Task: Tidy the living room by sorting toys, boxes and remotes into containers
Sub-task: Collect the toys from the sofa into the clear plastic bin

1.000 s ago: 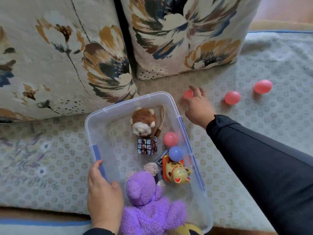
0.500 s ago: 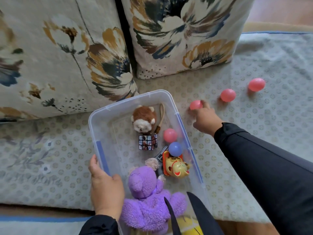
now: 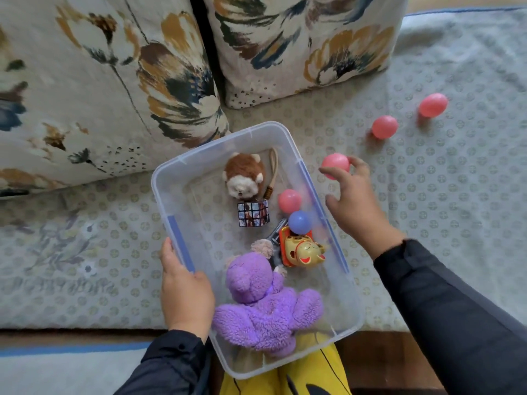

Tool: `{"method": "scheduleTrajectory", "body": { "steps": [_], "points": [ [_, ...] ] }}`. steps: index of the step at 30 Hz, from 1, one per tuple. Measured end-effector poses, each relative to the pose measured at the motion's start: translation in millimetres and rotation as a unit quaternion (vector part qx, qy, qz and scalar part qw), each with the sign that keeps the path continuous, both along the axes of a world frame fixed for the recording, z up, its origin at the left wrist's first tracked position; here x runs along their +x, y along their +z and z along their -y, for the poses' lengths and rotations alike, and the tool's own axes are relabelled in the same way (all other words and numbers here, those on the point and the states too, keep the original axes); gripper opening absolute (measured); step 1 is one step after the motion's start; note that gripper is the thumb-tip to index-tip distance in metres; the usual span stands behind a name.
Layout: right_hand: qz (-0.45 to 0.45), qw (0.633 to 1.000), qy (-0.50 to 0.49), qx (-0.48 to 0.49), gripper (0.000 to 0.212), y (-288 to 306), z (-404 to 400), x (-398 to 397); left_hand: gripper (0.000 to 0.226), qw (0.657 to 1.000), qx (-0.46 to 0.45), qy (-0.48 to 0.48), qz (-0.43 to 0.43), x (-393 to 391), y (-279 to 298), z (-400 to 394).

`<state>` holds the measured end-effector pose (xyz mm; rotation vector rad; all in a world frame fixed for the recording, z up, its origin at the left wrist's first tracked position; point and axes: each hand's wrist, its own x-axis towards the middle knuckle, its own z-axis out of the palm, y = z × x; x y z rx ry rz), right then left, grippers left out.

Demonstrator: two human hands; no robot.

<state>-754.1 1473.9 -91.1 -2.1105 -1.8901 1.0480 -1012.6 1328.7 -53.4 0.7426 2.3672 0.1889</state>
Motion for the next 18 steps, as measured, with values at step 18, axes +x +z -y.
{"method": "scheduleTrajectory", "body": {
  "steps": [18],
  "points": [
    [-0.051,0.990,-0.111,-0.074,0.009,27,108,-13,0.031,0.993,-0.089,0.011,0.081,-18,5,17]
  ]
}}
